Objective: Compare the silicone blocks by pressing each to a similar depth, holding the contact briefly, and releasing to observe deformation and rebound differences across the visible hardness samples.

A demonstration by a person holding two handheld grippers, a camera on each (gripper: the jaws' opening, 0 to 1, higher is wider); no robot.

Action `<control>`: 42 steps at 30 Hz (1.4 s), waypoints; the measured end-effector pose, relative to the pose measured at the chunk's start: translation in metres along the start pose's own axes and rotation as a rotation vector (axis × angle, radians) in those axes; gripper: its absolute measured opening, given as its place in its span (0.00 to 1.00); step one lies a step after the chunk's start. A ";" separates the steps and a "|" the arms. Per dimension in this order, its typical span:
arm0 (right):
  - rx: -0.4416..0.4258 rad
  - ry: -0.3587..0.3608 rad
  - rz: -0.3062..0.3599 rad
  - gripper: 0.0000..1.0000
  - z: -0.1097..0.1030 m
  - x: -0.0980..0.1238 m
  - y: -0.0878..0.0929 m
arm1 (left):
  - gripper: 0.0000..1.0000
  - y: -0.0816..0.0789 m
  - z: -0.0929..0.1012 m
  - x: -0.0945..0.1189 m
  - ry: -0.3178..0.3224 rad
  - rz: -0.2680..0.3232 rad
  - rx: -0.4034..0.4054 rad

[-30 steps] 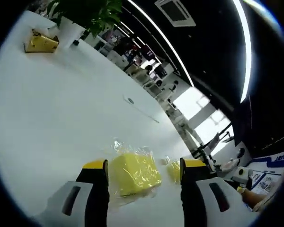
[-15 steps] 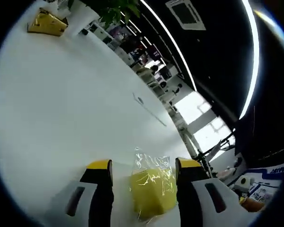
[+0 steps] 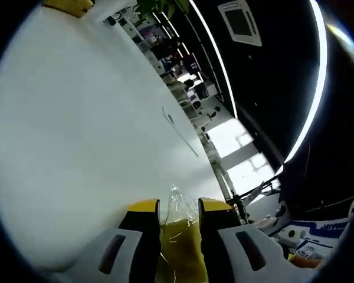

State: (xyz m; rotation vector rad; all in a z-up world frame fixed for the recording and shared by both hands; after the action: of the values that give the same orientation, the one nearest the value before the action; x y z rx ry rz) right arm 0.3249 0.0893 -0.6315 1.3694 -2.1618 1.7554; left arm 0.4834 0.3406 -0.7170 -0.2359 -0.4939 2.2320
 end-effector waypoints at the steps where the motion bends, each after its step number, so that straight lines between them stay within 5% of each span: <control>1: -0.001 0.001 -0.003 0.74 0.000 0.000 0.000 | 0.17 0.000 -0.003 0.002 -0.006 0.001 0.003; 9: -0.005 0.008 -0.006 0.73 0.003 -0.001 0.002 | 0.00 -0.002 0.009 0.001 0.045 0.046 -0.024; 22: 0.009 0.001 0.000 0.73 0.001 -0.001 -0.001 | 0.00 0.001 0.024 -0.003 -0.042 -0.030 -0.228; 28: 0.023 -0.004 0.011 0.73 -0.004 0.003 -0.003 | 0.00 -0.001 0.045 -0.004 -0.073 -0.089 -0.437; 42: 0.054 -0.030 0.076 0.73 -0.023 0.021 -0.011 | 0.00 0.015 0.113 0.000 -0.081 -0.104 -0.624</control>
State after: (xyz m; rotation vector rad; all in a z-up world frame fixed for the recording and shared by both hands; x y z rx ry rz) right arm 0.3081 0.0962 -0.6038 1.3503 -2.2265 1.8439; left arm 0.4363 0.3016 -0.6208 -0.4288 -1.2140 1.9354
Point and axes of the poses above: the point that each gripper's makers call its tool centre point, and the gripper's own axes: x roughly backward along the fingers, z roughly to its right, y roughly out of its underside, the point moved 2 cm from there along x, roughly backward along the fingers, and after that the axes turned 14 degrees about y, right-handed, at the moved point
